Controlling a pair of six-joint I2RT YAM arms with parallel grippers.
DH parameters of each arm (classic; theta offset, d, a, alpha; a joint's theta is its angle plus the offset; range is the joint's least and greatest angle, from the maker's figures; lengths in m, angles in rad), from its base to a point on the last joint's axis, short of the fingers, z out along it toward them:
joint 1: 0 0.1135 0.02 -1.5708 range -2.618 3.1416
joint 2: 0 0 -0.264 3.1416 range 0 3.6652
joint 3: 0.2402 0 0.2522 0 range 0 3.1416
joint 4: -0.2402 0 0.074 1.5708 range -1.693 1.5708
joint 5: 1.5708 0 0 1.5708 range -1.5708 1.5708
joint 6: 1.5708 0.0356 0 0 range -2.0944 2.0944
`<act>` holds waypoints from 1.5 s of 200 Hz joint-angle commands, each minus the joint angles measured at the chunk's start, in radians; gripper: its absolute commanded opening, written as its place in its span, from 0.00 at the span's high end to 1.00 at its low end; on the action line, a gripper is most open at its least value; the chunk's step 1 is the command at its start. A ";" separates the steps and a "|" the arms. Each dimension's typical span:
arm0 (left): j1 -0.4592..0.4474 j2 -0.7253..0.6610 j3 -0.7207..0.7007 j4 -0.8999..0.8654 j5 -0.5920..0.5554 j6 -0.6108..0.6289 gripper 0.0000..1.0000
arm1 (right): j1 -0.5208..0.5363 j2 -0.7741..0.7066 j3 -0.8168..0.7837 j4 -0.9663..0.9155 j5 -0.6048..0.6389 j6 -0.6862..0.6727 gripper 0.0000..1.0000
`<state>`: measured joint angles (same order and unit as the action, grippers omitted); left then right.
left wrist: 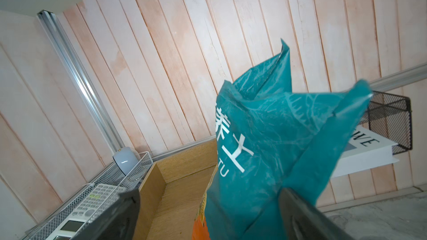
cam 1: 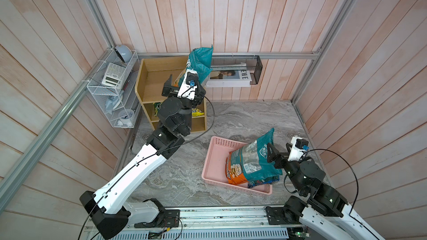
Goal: Take down the fertilizer bag from the shelf
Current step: Pick up the fertilizer bag from the shelf.
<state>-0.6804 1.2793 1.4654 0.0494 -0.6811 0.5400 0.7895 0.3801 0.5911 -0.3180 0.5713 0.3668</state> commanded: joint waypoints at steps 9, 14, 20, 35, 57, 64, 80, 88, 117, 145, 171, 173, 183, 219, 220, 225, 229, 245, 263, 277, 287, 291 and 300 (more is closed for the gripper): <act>0.026 -0.027 0.054 -0.152 0.149 -0.124 0.00 | -0.001 0.050 0.017 0.031 -0.042 0.009 0.02; 0.026 -0.035 0.051 -0.158 0.175 -0.131 0.00 | -0.001 0.056 0.018 0.032 -0.041 0.008 0.02; 0.025 -0.041 0.045 -0.159 0.195 -0.132 0.00 | -0.001 0.061 0.019 0.034 -0.041 0.006 0.02; 0.025 -0.035 0.059 -0.180 0.224 -0.137 0.00 | -0.001 0.062 0.019 0.039 -0.034 0.005 0.02; 0.024 0.005 0.090 -0.204 0.224 -0.125 0.00 | -0.001 0.045 0.012 0.051 -0.026 0.010 0.02; 0.024 0.013 0.093 -0.187 0.216 -0.120 0.00 | -0.001 0.042 0.009 0.058 -0.029 0.012 0.02; 0.024 0.035 0.111 -0.164 0.197 -0.094 0.00 | -0.001 0.044 0.006 0.064 -0.033 0.011 0.02; 0.025 0.049 0.123 -0.160 0.191 -0.081 0.00 | -0.002 0.050 0.009 0.061 -0.030 0.008 0.02; 0.025 0.104 0.186 -0.194 0.212 -0.083 0.00 | -0.001 0.064 0.013 0.066 -0.026 0.001 0.02; 0.018 0.139 0.224 -0.207 0.223 -0.088 0.00 | -0.001 0.069 0.011 0.075 -0.024 -0.008 0.02; 0.018 0.156 0.228 -0.156 0.184 -0.058 0.00 | -0.001 0.070 0.010 0.083 -0.018 -0.016 0.02; 0.018 0.158 0.230 -0.154 0.182 -0.058 0.00 | -0.001 0.069 0.010 0.084 -0.018 -0.018 0.02; 0.018 0.172 0.246 -0.148 0.176 -0.054 0.00 | -0.001 0.072 0.012 0.086 -0.021 -0.020 0.02; 0.015 0.237 0.339 -0.177 0.147 -0.066 0.65 | -0.002 0.082 0.014 0.083 -0.010 -0.026 0.02; 0.015 0.238 0.341 -0.178 0.146 -0.067 0.67 | -0.001 0.083 0.014 0.083 -0.010 -0.026 0.02; 0.015 0.244 0.352 -0.180 0.136 -0.075 0.76 | -0.002 0.084 0.015 0.084 -0.008 -0.026 0.02; 0.016 0.250 0.361 -0.182 0.127 -0.079 0.82 | -0.002 0.085 0.015 0.085 -0.009 -0.026 0.02; 0.011 0.265 0.398 -0.208 0.093 -0.091 1.00 | -0.002 0.089 0.019 0.085 -0.012 -0.027 0.02; -0.021 0.267 0.416 -0.205 0.038 -0.076 1.00 | -0.002 0.091 0.020 0.082 -0.011 -0.028 0.02; -0.068 0.264 0.421 -0.194 -0.011 -0.044 1.00 | -0.002 0.086 0.017 0.083 -0.012 -0.026 0.02; -0.106 0.264 0.420 -0.177 -0.054 -0.022 1.00 | -0.001 0.084 0.015 0.086 -0.017 -0.022 0.02; -0.117 0.265 0.420 -0.170 -0.070 -0.023 1.00 | -0.002 0.083 0.013 0.087 -0.021 -0.020 0.02; -0.142 0.262 0.423 -0.159 -0.115 -0.042 1.00 | -0.002 0.086 0.013 0.089 -0.028 -0.018 0.02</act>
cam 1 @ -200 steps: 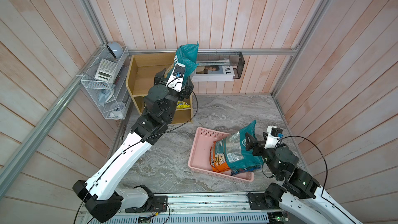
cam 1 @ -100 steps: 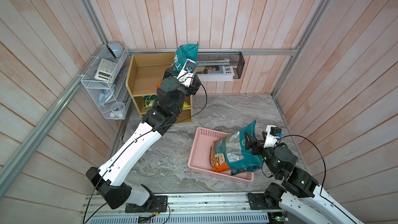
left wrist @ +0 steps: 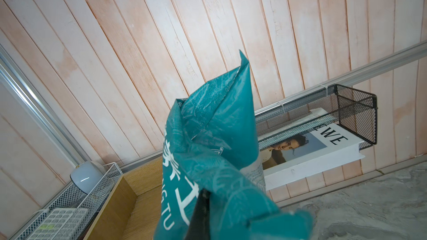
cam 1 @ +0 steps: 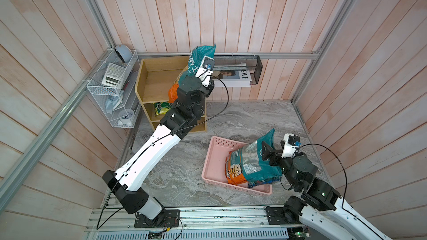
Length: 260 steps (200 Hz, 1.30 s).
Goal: Take down the fertilizer bag from the shelf
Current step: Pick up the fertilizer bag from the shelf, then place the fertilizer bag in the storage box.
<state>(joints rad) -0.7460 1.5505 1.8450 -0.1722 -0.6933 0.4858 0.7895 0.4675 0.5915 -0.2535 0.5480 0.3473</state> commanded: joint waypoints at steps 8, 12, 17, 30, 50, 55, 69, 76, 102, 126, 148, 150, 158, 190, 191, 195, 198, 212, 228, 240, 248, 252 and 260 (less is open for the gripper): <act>-0.085 -0.012 0.057 0.019 -0.110 -0.023 1.00 | -0.002 0.003 0.015 0.023 -0.011 0.003 0.02; -0.086 -0.016 0.068 -0.016 -0.113 -0.046 1.00 | -0.002 0.004 0.016 0.023 -0.014 0.004 0.02; -0.087 -0.025 0.067 -0.037 -0.124 -0.070 1.00 | -0.001 0.006 0.017 0.022 -0.016 0.005 0.02; -0.087 -0.063 0.023 -0.015 -0.139 -0.072 1.00 | -0.002 0.008 0.018 0.021 -0.019 0.009 0.02; -0.083 -0.126 -0.010 -0.005 -0.185 -0.106 1.00 | -0.001 0.005 0.018 0.013 -0.020 0.015 0.02; -0.082 -0.141 -0.008 -0.021 -0.186 -0.131 1.00 | -0.002 0.001 0.018 0.013 -0.021 0.016 0.02; -0.085 -0.176 0.015 -0.114 -0.182 -0.229 1.00 | -0.001 -0.006 0.020 0.007 -0.025 0.021 0.02; -0.093 -0.186 0.028 -0.156 -0.188 -0.271 1.00 | -0.001 -0.010 0.022 0.005 -0.026 0.023 0.02; -0.174 -0.189 0.061 -0.198 -0.325 -0.293 1.00 | -0.001 -0.013 0.033 -0.001 -0.036 0.024 0.02; -0.346 -0.182 0.065 -0.061 -0.530 -0.137 1.00 | -0.001 -0.015 0.033 0.002 -0.034 0.022 0.02; -0.467 -0.181 0.074 -0.026 -0.659 -0.126 1.00 | -0.001 -0.014 0.039 -0.002 -0.036 0.021 0.02; -0.473 -0.184 0.073 -0.036 -0.662 -0.140 1.00 | -0.001 -0.014 0.039 -0.003 -0.036 0.021 0.02; -0.505 -0.192 0.072 -0.114 -0.659 -0.213 1.00 | -0.002 -0.016 0.038 -0.003 -0.040 0.023 0.02; -0.541 -0.219 0.016 -0.362 -0.617 -0.520 1.00 | -0.001 -0.032 0.035 -0.011 -0.051 0.030 0.02; -0.541 -0.221 0.013 -0.367 -0.615 -0.528 1.00 | -0.001 -0.033 0.036 -0.011 -0.051 0.030 0.02; -0.541 -0.226 -0.002 -0.380 -0.592 -0.559 1.00 | -0.001 -0.034 0.037 -0.015 -0.051 0.031 0.02; -0.541 -0.233 -0.015 -0.386 -0.577 -0.579 1.00 | -0.001 -0.034 0.037 -0.020 -0.050 0.032 0.02; -0.541 -0.257 -0.084 -0.385 -0.535 -0.662 1.00 | -0.001 -0.045 0.039 -0.038 -0.044 0.035 0.02; -0.541 -0.280 -0.170 -0.347 -0.484 -0.714 1.00 | -0.001 -0.070 0.042 -0.065 -0.034 0.039 0.02; -0.541 -0.289 -0.228 -0.306 -0.440 -0.737 1.00 | -0.002 -0.099 0.036 -0.076 -0.027 0.042 0.02; -0.541 -0.288 -0.256 -0.289 -0.415 -0.755 1.00 | -0.001 -0.120 0.032 -0.082 -0.020 0.045 0.02; -0.541 -0.284 -0.265 -0.286 -0.407 -0.765 1.00 | -0.002 -0.128 0.030 -0.085 -0.018 0.047 0.02; -0.541 -0.277 -0.280 -0.283 -0.394 -0.787 1.00 | -0.001 -0.142 0.028 -0.089 -0.011 0.047 0.02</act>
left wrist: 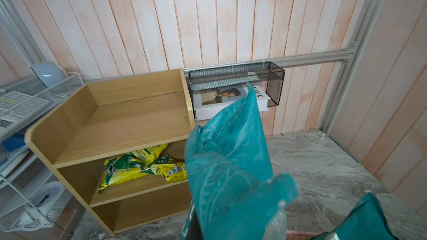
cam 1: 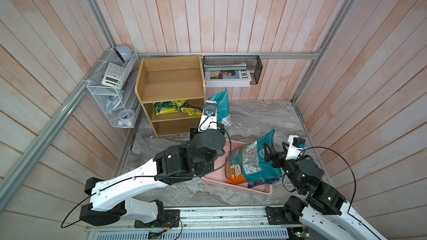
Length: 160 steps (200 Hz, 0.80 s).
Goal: Take down the fertilizer bag from the shelf
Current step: Place the fertilizer bag in the storage box.
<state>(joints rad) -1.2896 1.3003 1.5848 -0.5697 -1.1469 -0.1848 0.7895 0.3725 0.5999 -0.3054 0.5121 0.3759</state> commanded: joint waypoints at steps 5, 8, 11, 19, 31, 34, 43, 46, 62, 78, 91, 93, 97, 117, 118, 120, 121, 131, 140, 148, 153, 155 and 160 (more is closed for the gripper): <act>0.003 -0.021 -0.031 0.125 0.066 -0.127 1.00 | -0.001 -0.055 0.018 -0.040 0.029 0.020 0.02; 0.003 -0.018 -0.037 0.127 0.069 -0.135 1.00 | -0.001 -0.058 0.017 -0.041 0.030 0.020 0.02; 0.003 -0.017 -0.045 0.131 0.072 -0.142 1.00 | -0.001 -0.060 0.017 -0.043 0.031 0.020 0.02; 0.003 -0.012 -0.068 0.154 0.077 -0.155 1.00 | -0.001 -0.062 0.015 -0.044 0.034 0.020 0.02; 0.003 -0.011 -0.107 0.195 0.087 -0.174 1.00 | -0.001 -0.056 0.016 -0.046 0.034 0.018 0.02; 0.003 -0.011 -0.116 0.206 0.088 -0.177 1.00 | -0.001 -0.053 0.017 -0.046 0.034 0.017 0.02; 0.003 -0.012 -0.146 0.231 0.089 -0.200 1.00 | -0.001 -0.044 0.018 -0.046 0.034 0.015 0.02; 0.003 -0.012 -0.154 0.237 0.088 -0.208 1.00 | -0.001 -0.041 0.018 -0.046 0.033 0.015 0.02; 0.003 -0.006 -0.185 0.266 0.095 -0.249 1.00 | -0.001 -0.029 0.023 -0.046 0.029 0.012 0.02; 0.003 0.013 -0.201 0.296 0.108 -0.253 1.00 | -0.001 -0.031 0.022 -0.046 0.026 0.011 0.02; 0.002 0.031 -0.204 0.313 0.103 -0.251 1.00 | -0.002 -0.039 0.018 -0.043 0.023 0.011 0.02; 0.003 0.034 -0.205 0.318 0.104 -0.251 1.00 | -0.001 -0.041 0.017 -0.044 0.023 0.011 0.02; 0.003 0.037 -0.208 0.328 0.102 -0.248 1.00 | -0.001 -0.043 0.016 -0.043 0.024 0.011 0.02; 0.003 0.056 -0.234 0.387 0.107 -0.250 1.00 | -0.001 -0.056 0.011 -0.044 0.026 0.009 0.02; 0.003 0.058 -0.234 0.389 0.107 -0.250 1.00 | -0.001 -0.057 0.011 -0.044 0.026 0.009 0.02; 0.003 0.060 -0.237 0.393 0.107 -0.250 1.00 | -0.002 -0.058 0.011 -0.045 0.026 0.009 0.02; 0.003 0.061 -0.238 0.396 0.106 -0.251 1.00 | -0.001 -0.059 0.011 -0.045 0.026 0.009 0.02; 0.003 0.073 -0.245 0.413 0.106 -0.258 1.00 | -0.001 -0.062 0.009 -0.044 0.026 0.009 0.02; 0.004 0.082 -0.251 0.425 0.108 -0.270 1.00 | -0.001 -0.063 0.009 -0.044 0.026 0.009 0.02; 0.004 0.090 -0.254 0.439 0.109 -0.280 1.00 | -0.001 -0.063 0.009 -0.044 0.026 0.009 0.02; 0.004 0.093 -0.255 0.445 0.108 -0.286 1.00 | -0.001 -0.062 0.009 -0.043 0.024 0.009 0.02; 0.004 0.095 -0.256 0.449 0.107 -0.288 1.00 | -0.001 -0.061 0.009 -0.043 0.025 0.009 0.02; 0.004 0.099 -0.256 0.454 0.105 -0.294 1.00 | -0.001 -0.061 0.009 -0.044 0.024 0.009 0.02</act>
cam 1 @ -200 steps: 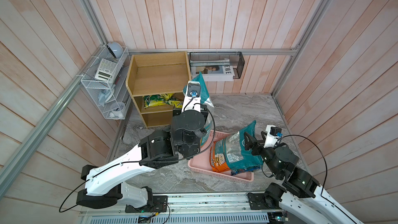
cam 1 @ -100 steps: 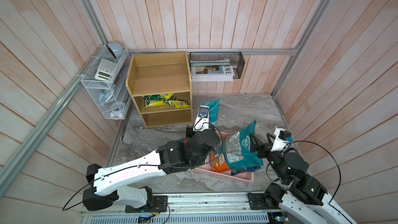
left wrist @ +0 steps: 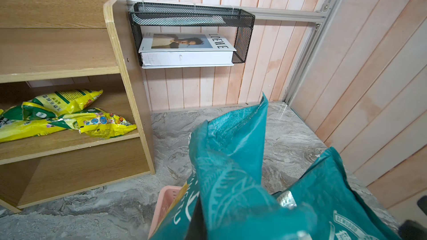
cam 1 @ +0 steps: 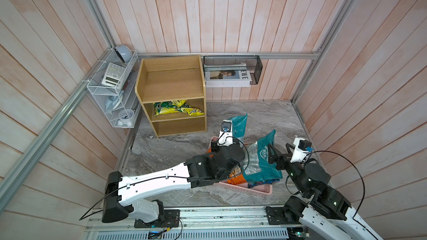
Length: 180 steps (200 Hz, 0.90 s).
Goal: Take down the fertilizer bag from the shelf
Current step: Place the fertilizer bag in the storage box.
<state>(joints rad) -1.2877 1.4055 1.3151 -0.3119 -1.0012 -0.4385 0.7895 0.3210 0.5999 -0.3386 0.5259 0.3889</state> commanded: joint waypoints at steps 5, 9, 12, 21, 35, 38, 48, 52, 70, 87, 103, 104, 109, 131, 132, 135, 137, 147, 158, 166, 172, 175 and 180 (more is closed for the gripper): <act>0.003 -0.001 0.013 0.203 -0.042 -0.047 1.00 | -0.001 -0.008 0.009 -0.010 0.009 -0.004 0.02; 0.004 0.002 0.013 0.207 -0.043 -0.051 1.00 | -0.001 -0.008 0.009 -0.010 0.009 -0.003 0.02; 0.004 0.006 0.014 0.209 -0.042 -0.055 1.00 | -0.001 -0.008 0.009 -0.010 0.009 -0.004 0.02; 0.008 0.016 0.019 0.215 -0.041 -0.067 1.00 | -0.001 -0.008 0.008 -0.011 0.008 -0.004 0.02; 0.019 0.036 0.025 0.224 -0.020 -0.086 1.00 | -0.002 -0.010 0.007 -0.010 0.007 -0.004 0.02; 0.023 0.040 0.027 0.222 -0.013 -0.094 1.00 | -0.001 -0.011 0.008 -0.010 0.006 -0.004 0.02; 0.039 0.054 0.029 0.227 0.016 -0.114 1.00 | -0.002 -0.014 0.005 -0.012 0.006 -0.004 0.02; 0.045 0.061 0.029 0.229 0.028 -0.120 1.00 | -0.001 -0.015 0.006 -0.013 0.006 -0.003 0.02; 0.065 0.091 0.032 0.234 0.054 -0.141 1.00 | -0.001 -0.023 0.002 -0.013 0.006 -0.002 0.02; 0.067 0.106 0.013 0.274 0.057 -0.132 1.00 | -0.001 -0.030 0.001 -0.013 0.008 -0.002 0.02; 0.067 0.100 -0.037 0.336 0.069 -0.140 1.00 | -0.002 -0.031 -0.002 -0.013 0.008 -0.002 0.02; 0.067 0.100 -0.041 0.342 0.070 -0.142 1.00 | -0.001 -0.031 -0.002 -0.013 0.008 -0.003 0.02; 0.067 0.095 -0.061 0.365 0.076 -0.150 1.00 | -0.001 -0.031 -0.002 -0.013 0.008 -0.003 0.02; 0.058 0.086 -0.142 0.441 0.073 -0.207 1.00 | -0.002 -0.030 -0.002 -0.011 0.006 -0.004 0.02; 0.057 0.086 -0.145 0.445 0.071 -0.209 1.00 | -0.001 -0.030 -0.002 -0.011 0.005 -0.004 0.02; 0.055 0.086 -0.158 0.457 0.068 -0.217 1.00 | -0.001 -0.030 -0.002 -0.011 0.006 -0.003 0.02; 0.055 0.086 -0.163 0.464 0.065 -0.223 1.00 | -0.001 -0.030 -0.002 -0.011 0.006 -0.003 0.02; 0.048 0.092 -0.193 0.492 0.055 -0.256 1.00 | -0.001 -0.030 -0.002 -0.010 0.005 -0.004 0.02; 0.036 0.098 -0.214 0.510 0.030 -0.292 1.00 | -0.001 -0.030 -0.004 -0.010 0.004 -0.004 0.02; 0.024 0.103 -0.225 0.534 0.015 -0.298 1.00 | -0.001 -0.028 -0.004 -0.010 0.006 -0.004 0.02; 0.009 0.110 -0.230 0.547 -0.009 -0.303 1.00 | -0.001 -0.028 -0.005 -0.010 0.006 -0.003 0.02; 0.002 0.112 -0.230 0.555 -0.021 -0.303 1.00 | -0.001 -0.028 -0.004 -0.010 0.006 -0.004 0.02; -0.011 0.116 -0.229 0.570 -0.034 -0.297 1.00 | -0.001 -0.029 -0.003 -0.010 0.006 -0.004 0.02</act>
<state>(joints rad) -1.2514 1.5276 1.1038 0.1444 -0.9619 -0.6834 0.7895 0.3000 0.5999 -0.3386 0.5255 0.3889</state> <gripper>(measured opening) 0.045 0.981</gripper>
